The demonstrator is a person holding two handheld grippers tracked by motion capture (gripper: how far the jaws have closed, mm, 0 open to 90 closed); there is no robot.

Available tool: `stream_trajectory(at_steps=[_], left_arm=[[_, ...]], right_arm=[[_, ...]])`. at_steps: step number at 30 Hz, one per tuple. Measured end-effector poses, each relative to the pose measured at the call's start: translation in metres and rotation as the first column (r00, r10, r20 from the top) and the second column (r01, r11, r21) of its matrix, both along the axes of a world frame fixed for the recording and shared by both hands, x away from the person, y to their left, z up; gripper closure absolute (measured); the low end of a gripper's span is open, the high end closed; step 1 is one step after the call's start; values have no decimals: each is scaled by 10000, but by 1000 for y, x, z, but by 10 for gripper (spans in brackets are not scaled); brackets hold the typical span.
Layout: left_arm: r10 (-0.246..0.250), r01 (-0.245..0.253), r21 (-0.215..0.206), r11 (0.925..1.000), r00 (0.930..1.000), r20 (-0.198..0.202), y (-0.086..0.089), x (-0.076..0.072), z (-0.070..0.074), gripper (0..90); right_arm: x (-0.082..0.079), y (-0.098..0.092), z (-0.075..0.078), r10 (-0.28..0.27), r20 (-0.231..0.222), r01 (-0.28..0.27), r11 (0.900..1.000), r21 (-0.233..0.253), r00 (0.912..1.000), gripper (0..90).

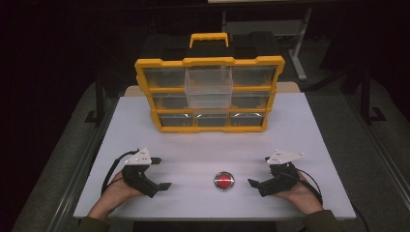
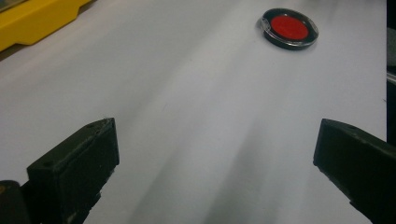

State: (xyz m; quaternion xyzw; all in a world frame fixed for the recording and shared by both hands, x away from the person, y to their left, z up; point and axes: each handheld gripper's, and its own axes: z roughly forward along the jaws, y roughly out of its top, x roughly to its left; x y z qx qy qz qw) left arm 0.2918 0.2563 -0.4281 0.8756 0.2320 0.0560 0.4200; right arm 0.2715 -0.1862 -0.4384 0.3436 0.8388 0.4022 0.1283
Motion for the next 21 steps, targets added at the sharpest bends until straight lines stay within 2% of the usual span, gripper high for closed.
stream_trajectory(at_steps=[7, 15, 21], left_arm=[[130, -130, -27, 9999, 9999, -67, 3, 2, -1, 0], [124, -124, -88, 9999, 9999, -65, 4, 2, -3, 0], [129, -129, 56, 9999, 9999, -48, 6, 1, -5, 0]], right_arm=[[2, 1, 0, 68, -81, -68, 10000, 72, 9999, 0], [5, 3, 4, 88, 26, -88, 9998, 179, 10000, 0], [7, 6, 9, 144, 88, -146, 9995, 270, 9999, 0]])
